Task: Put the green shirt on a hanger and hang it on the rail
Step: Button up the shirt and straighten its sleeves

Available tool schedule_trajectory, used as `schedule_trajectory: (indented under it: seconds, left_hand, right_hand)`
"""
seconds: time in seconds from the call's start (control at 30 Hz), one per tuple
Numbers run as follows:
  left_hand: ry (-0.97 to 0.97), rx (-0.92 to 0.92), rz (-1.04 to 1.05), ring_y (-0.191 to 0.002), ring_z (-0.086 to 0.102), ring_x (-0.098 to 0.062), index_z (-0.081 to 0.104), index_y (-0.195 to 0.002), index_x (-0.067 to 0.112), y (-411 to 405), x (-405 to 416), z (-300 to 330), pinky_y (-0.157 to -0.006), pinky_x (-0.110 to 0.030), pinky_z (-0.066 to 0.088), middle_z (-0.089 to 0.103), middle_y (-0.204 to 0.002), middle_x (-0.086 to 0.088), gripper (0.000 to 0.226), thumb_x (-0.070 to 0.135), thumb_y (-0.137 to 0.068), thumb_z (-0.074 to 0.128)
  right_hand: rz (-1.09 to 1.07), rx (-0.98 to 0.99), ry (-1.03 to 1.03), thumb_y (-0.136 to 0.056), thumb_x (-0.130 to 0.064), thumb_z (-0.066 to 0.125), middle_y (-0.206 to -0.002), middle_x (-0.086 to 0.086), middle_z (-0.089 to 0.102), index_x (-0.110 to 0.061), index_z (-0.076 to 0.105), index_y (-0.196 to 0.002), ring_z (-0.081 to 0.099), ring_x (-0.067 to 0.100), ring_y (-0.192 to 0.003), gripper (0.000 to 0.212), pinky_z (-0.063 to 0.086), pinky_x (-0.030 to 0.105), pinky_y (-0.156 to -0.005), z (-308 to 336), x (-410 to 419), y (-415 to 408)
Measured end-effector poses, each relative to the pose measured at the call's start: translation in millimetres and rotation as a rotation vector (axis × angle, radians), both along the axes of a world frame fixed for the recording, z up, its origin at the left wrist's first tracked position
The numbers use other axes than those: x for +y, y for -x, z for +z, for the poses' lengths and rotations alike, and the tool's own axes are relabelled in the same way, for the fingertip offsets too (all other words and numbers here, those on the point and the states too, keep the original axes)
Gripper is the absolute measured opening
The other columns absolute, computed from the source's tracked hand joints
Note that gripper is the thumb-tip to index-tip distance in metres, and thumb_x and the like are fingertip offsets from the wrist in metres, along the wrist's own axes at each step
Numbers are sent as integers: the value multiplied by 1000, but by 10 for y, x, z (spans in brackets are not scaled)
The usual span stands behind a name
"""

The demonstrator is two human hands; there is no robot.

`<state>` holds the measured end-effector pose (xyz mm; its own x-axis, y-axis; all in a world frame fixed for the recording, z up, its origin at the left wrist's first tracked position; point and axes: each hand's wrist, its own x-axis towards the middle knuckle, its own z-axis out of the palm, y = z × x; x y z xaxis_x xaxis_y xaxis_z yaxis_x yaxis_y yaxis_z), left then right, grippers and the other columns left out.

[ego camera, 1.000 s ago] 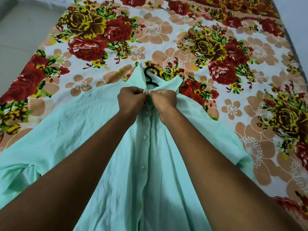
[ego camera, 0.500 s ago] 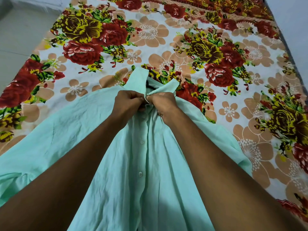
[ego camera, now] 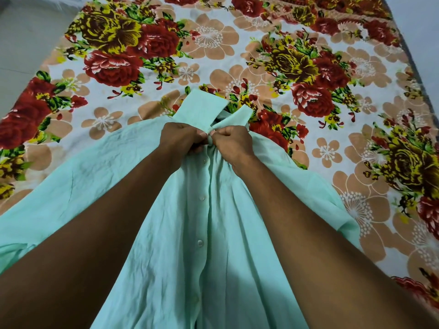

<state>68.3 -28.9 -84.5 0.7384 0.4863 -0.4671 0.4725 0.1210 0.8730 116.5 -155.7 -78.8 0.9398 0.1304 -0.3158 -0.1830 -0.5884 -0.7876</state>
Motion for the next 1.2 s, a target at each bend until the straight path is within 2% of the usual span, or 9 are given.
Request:
schedule_trajectory:
  seconds: [0.17, 0.27, 0.37, 0.43, 0.5, 0.67, 0.97, 1.1, 1.2]
  left_hand:
    - [-53, 60, -81, -60, 62, -30, 77, -79, -3, -73, 18, 17, -68, -38, 55, 75, -82, -26, 10, 5, -84, 75]
    - [-154, -13, -113, -49, 62, -19, 74, -88, 1, 83, 44, 65, -55, -30, 57, 71, -76, -21, 5, 4, -86, 71]
    - [-372, -123, -84, -52, 67, -20, 71, -99, 7, 470, 101, 131, -47, -36, 59, 71, -75, -6, 15, 14, -86, 69]
    - [-487, -167, -54, -57, 69, -20, 73, -98, 10, 885, 196, 161, -52, -39, 61, 71, -77, 0, 18, 21, -84, 69]
    - [-588, -165, -32, -63, 69, -14, 73, -97, 13, 1385, 364, 187, -64, -36, 60, 73, -80, 4, 17, 24, -84, 70]
    - [-778, -175, -25, -79, 68, -11, 72, -105, 16, 2233, 551, 175, -77, -33, 57, 73, -94, 5, 21, 21, -85, 68]
    - [-894, -144, 78, -92, 64, -17, 70, -112, 11, 3980, 657, 203, -75, -43, 57, 69, -105, 1, 32, 9, -82, 61]
    - [-905, -116, 132, -92, 64, -19, 69, -114, 8, 4693, 411, 191, -70, -32, 56, 68, -105, -5, 35, 0, -81, 60]
    - [-936, -97, 136, -91, 62, -22, 69, -112, 9, 5129, 179, 196, -71, -31, 53, 68, -101, -5, 32, -2, -83, 62]
  right_hand:
    - [52, -252, 320, -91, -38, 73, -86, 1, 76, -18, 74, -85, 70, 23, -84, 21, 53, 31, -71, -19, -6, 80]
    - [66, -368, 325, -94, -39, 70, -87, 1, 74, -17, 69, -87, 68, 23, -84, 23, 48, 31, -67, 4, -39, 208]
    - [102, -606, 328, -98, -35, 61, -94, 7, 67, -14, 65, -91, 64, 29, -90, 22, 44, 37, -68, 78, -60, 491]
    - [183, -731, 351, -98, -31, 58, -98, 9, 65, -14, 66, -93, 61, 33, -95, 20, 47, 41, -70, 100, 18, 786]
    - [312, -799, 298, -98, -29, 57, -99, 9, 65, -13, 67, -96, 60, 32, -96, 19, 48, 42, -73, 83, 206, 1199]
    - [535, -786, 200, -95, -26, 61, -101, 7, 68, -13, 71, -103, 62, 31, -97, 18, 51, 44, -73, 11, 566, 1924]
    - [780, -740, 58, -95, -25, 61, -108, 5, 68, -13, 70, -113, 60, 29, -105, 24, 52, 45, -85, 31, 940, 3328]
    - [882, -756, 24, -94, -21, 63, -109, 6, 68, -12, 70, -112, 60, 30, -106, 22, 52, 43, -87, 63, 746, 3887]
    - [946, -741, -5, -92, -15, 64, -108, 8, 68, -9, 70, -110, 60, 31, -105, 19, 52, 44, -88, 100, 525, 4258]
